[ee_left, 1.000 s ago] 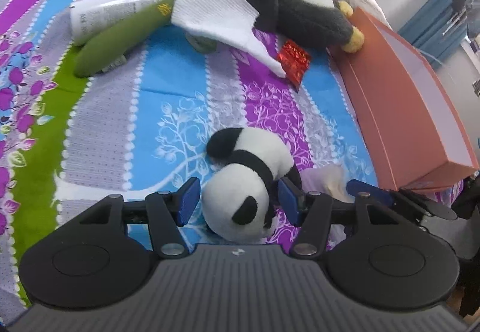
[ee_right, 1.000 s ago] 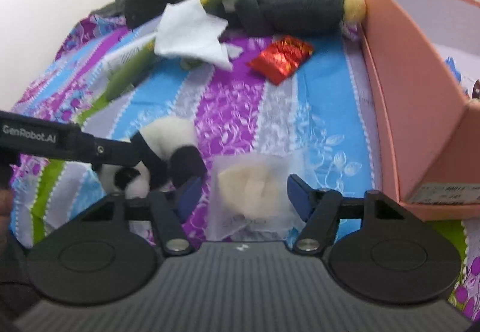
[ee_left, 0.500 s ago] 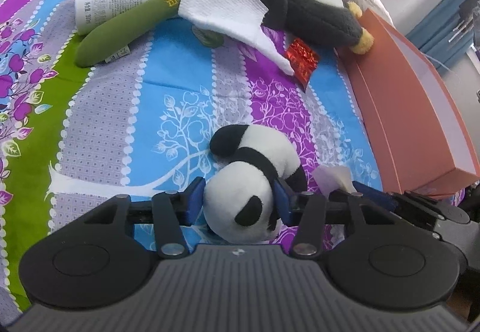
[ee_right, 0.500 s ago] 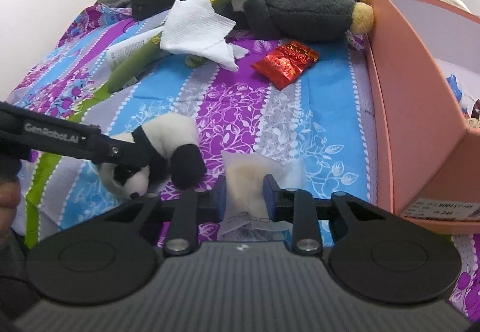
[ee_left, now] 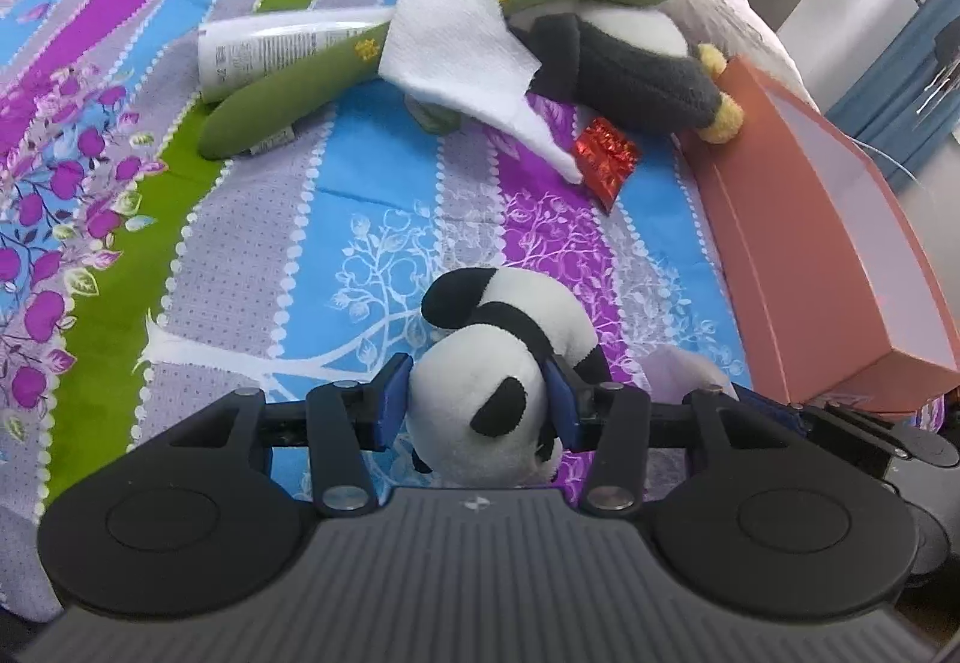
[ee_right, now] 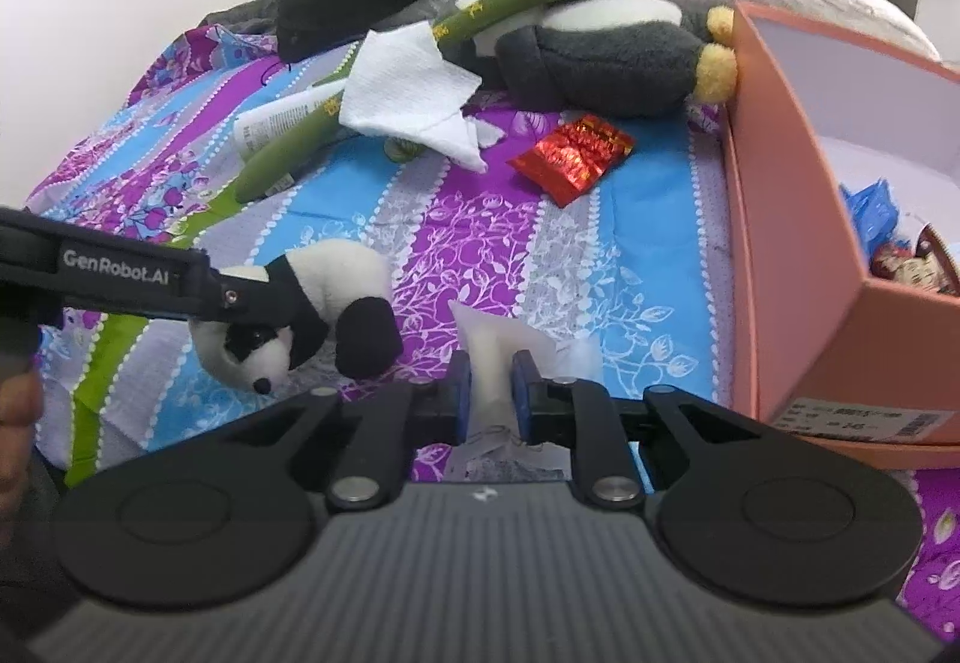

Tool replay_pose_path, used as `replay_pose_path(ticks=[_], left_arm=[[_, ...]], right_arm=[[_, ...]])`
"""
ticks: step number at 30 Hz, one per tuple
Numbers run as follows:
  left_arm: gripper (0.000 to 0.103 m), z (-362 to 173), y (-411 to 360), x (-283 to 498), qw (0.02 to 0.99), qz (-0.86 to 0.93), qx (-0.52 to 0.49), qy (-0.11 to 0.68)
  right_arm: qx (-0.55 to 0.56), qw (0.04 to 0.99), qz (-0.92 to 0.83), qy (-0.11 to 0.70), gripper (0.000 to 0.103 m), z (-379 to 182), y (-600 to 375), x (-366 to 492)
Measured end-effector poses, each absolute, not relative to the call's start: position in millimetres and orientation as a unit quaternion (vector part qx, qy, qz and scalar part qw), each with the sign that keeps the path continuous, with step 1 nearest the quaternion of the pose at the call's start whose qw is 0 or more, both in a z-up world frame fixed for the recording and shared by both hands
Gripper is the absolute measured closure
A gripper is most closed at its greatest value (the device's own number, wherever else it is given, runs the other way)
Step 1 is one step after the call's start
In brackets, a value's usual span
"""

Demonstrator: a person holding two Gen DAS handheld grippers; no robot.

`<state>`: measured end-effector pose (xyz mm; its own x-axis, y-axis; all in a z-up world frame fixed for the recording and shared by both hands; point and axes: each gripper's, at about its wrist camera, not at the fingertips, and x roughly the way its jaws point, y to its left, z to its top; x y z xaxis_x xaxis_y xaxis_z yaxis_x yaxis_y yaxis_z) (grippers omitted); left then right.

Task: Organize soft objects
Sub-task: 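Lift the panda plush and cookie bag and carry both toward the orange box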

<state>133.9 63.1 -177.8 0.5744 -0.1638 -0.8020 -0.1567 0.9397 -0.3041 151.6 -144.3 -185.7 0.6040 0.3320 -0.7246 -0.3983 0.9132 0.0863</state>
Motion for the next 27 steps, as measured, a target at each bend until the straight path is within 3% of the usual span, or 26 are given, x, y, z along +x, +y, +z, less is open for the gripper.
replay_pose_path(ticks=[16,27], left_arm=[[0.049,-120.4,38.8,127.7,0.895,-0.015,-0.163,0.416],[0.052,-45.9,16.6,142.8,0.918,-0.053,-0.153,0.361]], right_arm=[[-0.023,0.919,0.192,0.344,0.086,-129.6,-164.3,134.9],[-0.018,0.946,0.179,0.270,0.086,-62.3,-179.9,141.4]])
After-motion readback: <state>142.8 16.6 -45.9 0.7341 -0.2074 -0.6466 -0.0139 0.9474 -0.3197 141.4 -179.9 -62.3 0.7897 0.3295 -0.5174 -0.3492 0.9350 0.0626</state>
